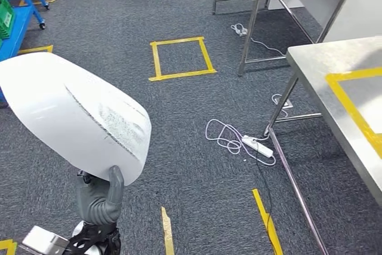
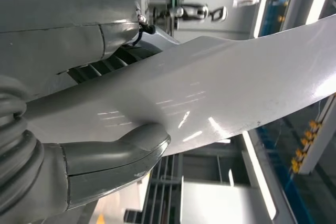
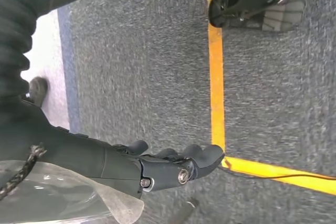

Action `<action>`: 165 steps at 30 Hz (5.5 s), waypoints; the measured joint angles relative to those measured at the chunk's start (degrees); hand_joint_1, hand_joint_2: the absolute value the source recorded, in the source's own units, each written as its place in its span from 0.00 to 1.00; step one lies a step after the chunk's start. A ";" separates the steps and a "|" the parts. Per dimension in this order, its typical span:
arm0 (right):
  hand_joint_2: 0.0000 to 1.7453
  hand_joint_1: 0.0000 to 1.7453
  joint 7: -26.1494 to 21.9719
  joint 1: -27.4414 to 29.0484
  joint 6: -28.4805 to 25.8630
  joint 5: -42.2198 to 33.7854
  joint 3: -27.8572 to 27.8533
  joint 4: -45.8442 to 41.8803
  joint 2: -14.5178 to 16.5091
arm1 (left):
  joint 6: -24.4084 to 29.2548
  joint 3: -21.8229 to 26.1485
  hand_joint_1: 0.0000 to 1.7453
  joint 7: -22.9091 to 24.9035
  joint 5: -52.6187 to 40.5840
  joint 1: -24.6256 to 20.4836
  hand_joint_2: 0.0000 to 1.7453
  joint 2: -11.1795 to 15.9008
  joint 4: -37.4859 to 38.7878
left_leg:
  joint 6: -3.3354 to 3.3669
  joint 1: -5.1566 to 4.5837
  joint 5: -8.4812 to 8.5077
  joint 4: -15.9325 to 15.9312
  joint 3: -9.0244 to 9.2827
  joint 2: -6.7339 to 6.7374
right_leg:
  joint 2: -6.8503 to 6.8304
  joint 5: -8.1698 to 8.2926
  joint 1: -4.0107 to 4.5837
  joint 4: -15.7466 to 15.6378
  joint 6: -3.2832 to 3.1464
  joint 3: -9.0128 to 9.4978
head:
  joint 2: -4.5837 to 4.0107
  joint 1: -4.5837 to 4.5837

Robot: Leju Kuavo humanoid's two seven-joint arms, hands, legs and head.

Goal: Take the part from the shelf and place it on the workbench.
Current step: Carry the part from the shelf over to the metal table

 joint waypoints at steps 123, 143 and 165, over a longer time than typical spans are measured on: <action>1.00 0.00 7.02 -0.12 0.98 3.10 -0.15 -0.02 -0.69 | -0.54 -1.53 1.00 -0.61 -0.31 -1.51 1.00 0.59 0.54 | -0.28 0.77 0.00 0.64 -0.70 -4.12 | 2.01 0.50 -0.45 -1.89 -0.10 1.37 | 0.01 0.93; 1.00 0.00 -9.75 0.37 -2.97 -0.93 2.11 0.23 -0.70 | 2.84 -0.56 1.00 -0.57 0.43 0.06 1.00 0.80 0.33 | 0.07 -0.03 -0.22 1.51 -1.30 -4.47 | 2.19 1.09 0.62 -5.61 -2.24 3.36 | 0.00 0.39; 1.00 0.00 -1.92 0.13 -3.61 1.11 0.88 0.19 -0.94 | 2.56 0.89 1.00 -0.60 1.81 0.56 1.00 0.22 0.27 | -2.14 0.34 -7.72 18.53 -9.00 -4.55 | -0.17 0.37 0.17 -5.88 -3.39 4.61 | 0.01 0.27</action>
